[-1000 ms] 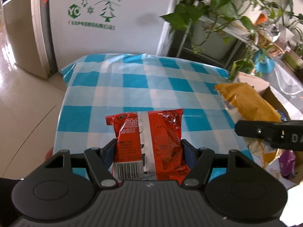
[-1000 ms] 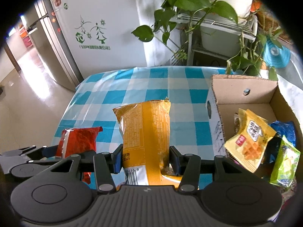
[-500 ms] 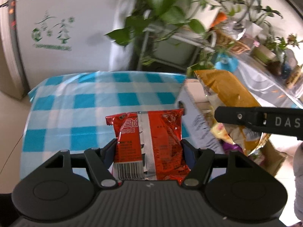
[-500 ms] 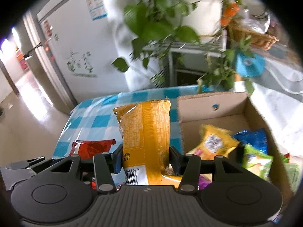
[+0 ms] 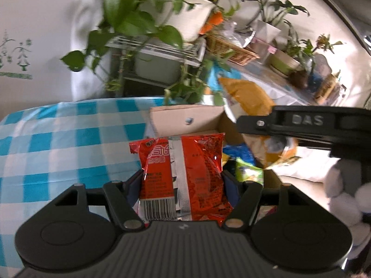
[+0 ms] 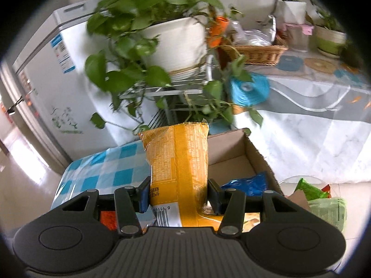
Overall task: Organize snacks
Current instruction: 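Lift both held bags and carry them over the cardboard box, then open the left tool to drop the red bag while the right tool drops the bread bag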
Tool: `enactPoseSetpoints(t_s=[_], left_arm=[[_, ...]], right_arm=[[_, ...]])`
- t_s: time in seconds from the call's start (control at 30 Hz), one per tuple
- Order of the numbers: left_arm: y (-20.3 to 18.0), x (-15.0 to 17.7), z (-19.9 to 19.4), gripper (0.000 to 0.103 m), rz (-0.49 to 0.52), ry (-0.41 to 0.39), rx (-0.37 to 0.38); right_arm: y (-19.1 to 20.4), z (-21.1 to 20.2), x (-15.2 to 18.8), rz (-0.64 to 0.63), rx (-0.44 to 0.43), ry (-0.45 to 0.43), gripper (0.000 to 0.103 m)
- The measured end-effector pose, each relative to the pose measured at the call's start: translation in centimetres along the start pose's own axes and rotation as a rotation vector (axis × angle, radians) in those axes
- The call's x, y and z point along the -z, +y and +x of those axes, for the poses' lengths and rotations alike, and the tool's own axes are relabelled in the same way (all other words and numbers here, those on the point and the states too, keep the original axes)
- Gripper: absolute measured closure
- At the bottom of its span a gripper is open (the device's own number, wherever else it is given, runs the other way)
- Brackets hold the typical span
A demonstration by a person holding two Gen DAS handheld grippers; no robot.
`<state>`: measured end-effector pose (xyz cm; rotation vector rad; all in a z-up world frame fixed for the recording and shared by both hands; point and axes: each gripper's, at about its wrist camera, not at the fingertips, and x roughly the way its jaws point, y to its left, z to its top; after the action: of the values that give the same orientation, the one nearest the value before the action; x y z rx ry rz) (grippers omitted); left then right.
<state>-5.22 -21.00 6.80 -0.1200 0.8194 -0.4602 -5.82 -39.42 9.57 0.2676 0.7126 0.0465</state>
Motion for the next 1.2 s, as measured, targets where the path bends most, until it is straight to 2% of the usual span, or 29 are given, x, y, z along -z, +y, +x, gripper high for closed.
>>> enactPoseSetpoints(t_s=[0.27,0.77,0.8,0.93,1.03,1.2], left_arm=[[-2.7,-0.3,1.8,0.034,0.013,0.013,0.039],[-3.8,0.2,4.2,0.034,-0.034,0.061,0.094],[-3.9,0.2,4.2,0.032,-0.034,0.058,0.093],[-4.5,0.0,3.7,0.011,-0.008,0.038,0.074],[-4.6,-0.2,3.1,0.005,0.003,0.036,0.04],[-4.4,-0.1,2.6,0.005,0.025,0.067,-0.025]], right_arm=[[-1.5,0.7,-0.4,0.027,0.025,0.006,0.047],[-4.7,2.4,-1.9,0.079,0.047,0.022,0.047],[-4.6,2.5,-1.9,0.076,0.05,0.022,0.047],[-4.5,2.5,-2.1,0.071,0.037,0.0,0.042],[-4.5,2.1,-2.2,0.076,0.026,-0.016,0.03],[-4.1,1.6,-2.2,0.066,0.032,-0.02,0.025]])
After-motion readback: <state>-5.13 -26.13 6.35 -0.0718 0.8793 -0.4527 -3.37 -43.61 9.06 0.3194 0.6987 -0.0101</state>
